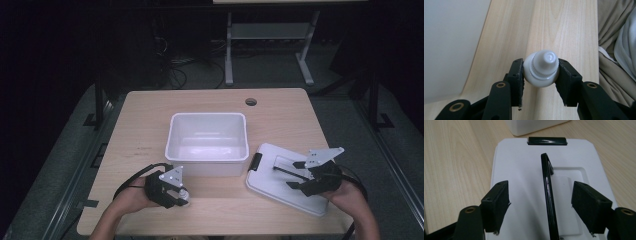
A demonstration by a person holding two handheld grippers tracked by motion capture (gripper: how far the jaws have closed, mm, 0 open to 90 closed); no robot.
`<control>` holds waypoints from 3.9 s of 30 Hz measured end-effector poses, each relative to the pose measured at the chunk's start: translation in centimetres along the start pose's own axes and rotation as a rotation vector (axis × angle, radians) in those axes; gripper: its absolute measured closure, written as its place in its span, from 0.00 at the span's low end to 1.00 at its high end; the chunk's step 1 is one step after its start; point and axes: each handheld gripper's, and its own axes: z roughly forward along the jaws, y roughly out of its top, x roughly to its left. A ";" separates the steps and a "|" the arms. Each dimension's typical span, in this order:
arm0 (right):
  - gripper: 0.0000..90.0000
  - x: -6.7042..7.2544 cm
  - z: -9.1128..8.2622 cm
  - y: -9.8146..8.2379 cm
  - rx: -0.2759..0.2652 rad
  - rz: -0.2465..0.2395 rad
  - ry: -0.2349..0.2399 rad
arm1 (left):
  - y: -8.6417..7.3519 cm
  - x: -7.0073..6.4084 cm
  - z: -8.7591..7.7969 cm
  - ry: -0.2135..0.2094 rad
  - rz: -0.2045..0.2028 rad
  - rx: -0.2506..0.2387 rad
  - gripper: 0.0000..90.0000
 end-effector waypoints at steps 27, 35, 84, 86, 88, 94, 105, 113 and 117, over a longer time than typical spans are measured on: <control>0.33 0.1 0.0 -0.1 0.003 -0.001 0.004 | 0.4 0.6 -5.5 0.042 0.014 0.011 0.67; 0.32 0.0 0.4 -0.3 0.009 0.009 0.014 | 0.4 0.9 -6.6 0.045 0.013 0.015 0.67; 0.32 -0.1 0.0 -0.2 -0.018 0.016 0.022 | 6.7 5.7 -12.4 0.105 0.042 0.012 0.67; 0.32 -0.1 0.0 -0.2 -0.017 0.022 0.024 | 7.0 6.0 -12.3 0.108 0.046 0.017 0.67; 0.32 -0.2 -0.1 -0.3 -0.019 0.020 0.024 | 7.3 6.4 -12.1 0.105 0.046 0.019 0.67; 0.32 -0.3 -0.1 -0.5 -0.023 0.016 0.024 | 7.3 7.6 -11.4 0.108 0.027 0.029 0.67; 0.32 -0.3 0.0 -0.6 -0.018 0.021 0.027 | 6.5 9.1 -9.5 0.104 -0.010 0.052 0.67; 0.31 -0.3 0.0 -0.6 -0.018 0.021 0.028 | 6.3 9.6 -8.1 0.103 -0.019 0.078 0.67; 0.31 -0.3 0.0 -0.6 -0.021 0.021 0.027 | 5.9 9.9 -7.6 0.103 -0.032 0.084 0.67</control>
